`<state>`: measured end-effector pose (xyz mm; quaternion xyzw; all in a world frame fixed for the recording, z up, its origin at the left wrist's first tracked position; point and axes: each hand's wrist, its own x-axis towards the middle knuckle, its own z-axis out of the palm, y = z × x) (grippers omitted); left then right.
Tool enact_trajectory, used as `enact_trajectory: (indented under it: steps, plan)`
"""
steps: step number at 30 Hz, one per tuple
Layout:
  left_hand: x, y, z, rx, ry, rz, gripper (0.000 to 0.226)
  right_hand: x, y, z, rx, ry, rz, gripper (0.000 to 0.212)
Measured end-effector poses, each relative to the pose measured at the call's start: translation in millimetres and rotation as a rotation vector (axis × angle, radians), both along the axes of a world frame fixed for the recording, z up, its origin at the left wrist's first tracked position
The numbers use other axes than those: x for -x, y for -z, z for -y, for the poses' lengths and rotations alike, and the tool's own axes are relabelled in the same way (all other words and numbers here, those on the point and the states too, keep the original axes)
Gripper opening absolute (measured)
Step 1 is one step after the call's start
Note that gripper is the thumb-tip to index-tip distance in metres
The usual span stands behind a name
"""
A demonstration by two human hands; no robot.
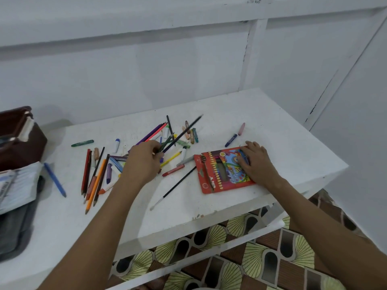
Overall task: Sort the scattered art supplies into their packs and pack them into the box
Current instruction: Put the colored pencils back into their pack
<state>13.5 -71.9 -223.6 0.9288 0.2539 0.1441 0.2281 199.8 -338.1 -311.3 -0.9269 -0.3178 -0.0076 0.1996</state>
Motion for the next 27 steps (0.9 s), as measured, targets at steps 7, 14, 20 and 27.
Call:
enact_trajectory:
  steps: [7, 14, 20, 27]
  plan:
    - [-32, 6, 39, 0.434, 0.095, 0.090, 0.021, 44, -50, -44, -0.462, -0.081, -0.431, 0.031]
    - [-38, 5, 49, 0.787, 0.141, 0.024, 0.020, 51, -68, -79, -0.729, -0.081, -0.807, 0.025]
    - [-36, 5, 24, 0.946, 0.031, 0.200, 0.015, 51, -65, -78, -0.483, -0.217, -0.827, 0.022]
    - [-40, 0, 16, 1.067, 0.060, 0.242, 0.022, 57, -69, -83, -0.331, -0.336, -0.817, 0.026]
